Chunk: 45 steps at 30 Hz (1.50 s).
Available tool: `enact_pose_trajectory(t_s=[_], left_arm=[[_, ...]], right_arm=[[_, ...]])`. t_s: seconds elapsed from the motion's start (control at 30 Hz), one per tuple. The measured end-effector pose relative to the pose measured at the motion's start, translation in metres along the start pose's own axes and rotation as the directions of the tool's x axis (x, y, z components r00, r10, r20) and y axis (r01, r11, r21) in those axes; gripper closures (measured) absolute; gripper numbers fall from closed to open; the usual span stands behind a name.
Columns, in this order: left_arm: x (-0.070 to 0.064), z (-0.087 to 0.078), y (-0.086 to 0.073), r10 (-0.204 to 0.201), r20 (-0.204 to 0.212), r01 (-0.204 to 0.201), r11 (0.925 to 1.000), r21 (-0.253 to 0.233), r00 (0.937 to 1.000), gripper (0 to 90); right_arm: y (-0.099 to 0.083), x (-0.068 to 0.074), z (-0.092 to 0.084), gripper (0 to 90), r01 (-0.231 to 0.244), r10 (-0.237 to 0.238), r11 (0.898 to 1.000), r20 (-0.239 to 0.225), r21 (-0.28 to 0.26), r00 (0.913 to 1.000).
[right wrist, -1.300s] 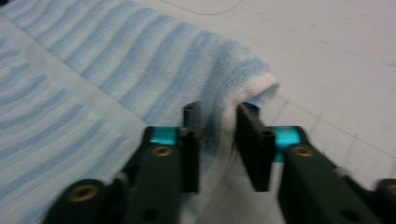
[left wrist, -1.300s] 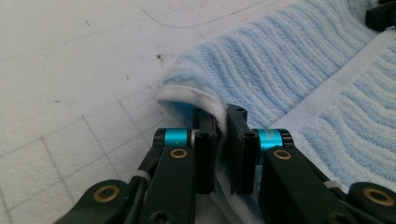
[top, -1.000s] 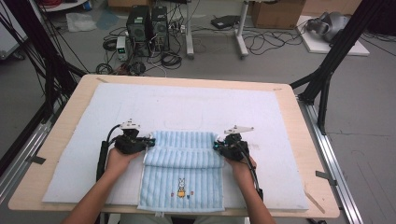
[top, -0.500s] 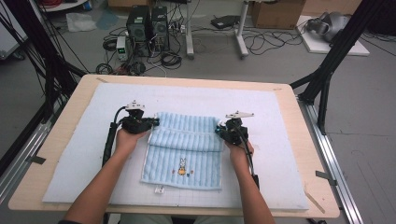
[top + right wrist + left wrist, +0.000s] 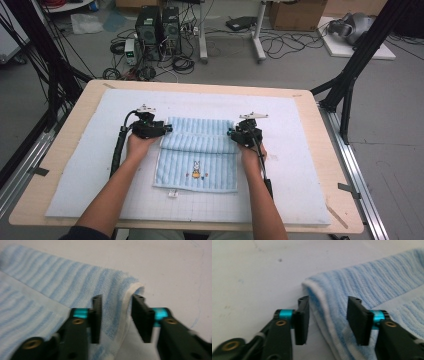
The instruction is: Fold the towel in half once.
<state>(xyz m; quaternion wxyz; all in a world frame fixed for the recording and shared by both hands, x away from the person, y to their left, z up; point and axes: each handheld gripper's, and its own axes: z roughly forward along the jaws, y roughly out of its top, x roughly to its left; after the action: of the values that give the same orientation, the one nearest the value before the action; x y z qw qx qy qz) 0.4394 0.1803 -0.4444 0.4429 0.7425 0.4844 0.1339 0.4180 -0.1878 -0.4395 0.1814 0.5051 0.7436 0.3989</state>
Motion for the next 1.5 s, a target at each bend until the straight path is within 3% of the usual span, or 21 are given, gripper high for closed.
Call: enact_pose_trajectory(t_s=[0.1,0.17,0.27,0.37,0.43,0.53,0.67,0.77,0.87,0.97,1.0,1.23,1.4,1.5], left_arm=[[0.006,-0.012,0.003,-0.028,0.018,0.028,0.9995,-0.016,0.9994,52.2],[0.007,-0.018,0.005,-0.026,0.037,0.028,0.9989,-0.038,0.999,52.0],[0.003,-0.025,0.008,0.003,0.08,0.003,0.9974,-0.072,0.9968,52.1],[-0.003,-0.026,0.009,0.065,0.104,-0.056,0.9946,-0.088,0.9925,54.6],[-0.006,-0.023,0.008,0.09,0.119,-0.08,0.9925,-0.092,0.9888,59.4],[-0.009,-0.015,0.006,0.122,0.117,-0.113,0.9907,-0.075,0.9856,60.1],[-0.014,-0.003,0.001,0.138,0.102,-0.137,0.9904,-0.017,0.9851,59.2],[-0.017,0.004,-0.003,0.171,0.084,-0.175,0.9835,0.044,0.9817,59.2],[-0.024,0.005,-0.004,0.208,0.07,-0.212,0.9751,0.064,0.9756,64.1],[-0.032,0.002,-0.005,0.277,0.049,-0.28,0.9578,0.065,0.9595,77.9],[-0.033,0.0,-0.005,0.288,0.042,-0.29,0.9552,0.057,0.9566,81.7],[-0.027,-0.015,-0.009,0.238,0.085,-0.236,0.9713,-0.034,0.9676,85.6],[-0.028,-0.029,-0.007,0.231,0.132,-0.218,0.9702,-0.106,0.964,85.6],[-0.029,-0.032,-0.008,0.22,0.144,-0.205,0.9721,-0.113,0.9648,85.7]], right_arm=[[0.0,-0.004,-0.008,48.4,-0.024,0.024,0.999,-0.016,-0.036,0.9996],[0.0,-0.005,-0.015,47.6,-0.037,0.035,0.998,-0.033,-0.058,0.9988],[-0.003,-0.004,-0.024,45.7,-0.024,0.02,0.998,-0.064,-0.064,0.9978],[-0.006,-0.001,-0.032,43.0,0.021,-0.024,0.999,-0.079,-0.03,0.9966],[-0.01,0.0,-0.038,43.0,0.041,-0.045,0.998,-0.092,-0.039,0.9947],[-0.019,-0.001,-0.049,42.1,0.05,-0.054,0.998,-0.114,-0.041,0.992],[-0.029,-0.002,-0.06,41.1,0.055,-0.061,0.998,-0.147,-0.044,0.9873],[-0.036,-0.004,-0.065,40.6,0.055,-0.062,0.997,-0.167,-0.045,0.984],[-0.041,-0.008,-0.067,40.4,0.04,-0.048,0.998,-0.172,-0.052,0.9838],[-0.042,-0.011,-0.068,40.0,0.022,-0.031,0.998,-0.171,-0.054,0.9848],[-0.042,-0.012,-0.068,39.9,0.021,-0.03,0.998,-0.171,-0.056,0.9848],[-0.042,-0.01,-0.068,39.8,0.016,-0.024,0.999,-0.166,-0.049,0.9858],[-0.042,-0.011,-0.067,40.2,0.007,-0.017,0.998,-0.148,-0.067,0.9889],[-0.038,-0.012,-0.066,43.0,-0.026,0.012,0.996,-0.156,-0.085,0.9876]])
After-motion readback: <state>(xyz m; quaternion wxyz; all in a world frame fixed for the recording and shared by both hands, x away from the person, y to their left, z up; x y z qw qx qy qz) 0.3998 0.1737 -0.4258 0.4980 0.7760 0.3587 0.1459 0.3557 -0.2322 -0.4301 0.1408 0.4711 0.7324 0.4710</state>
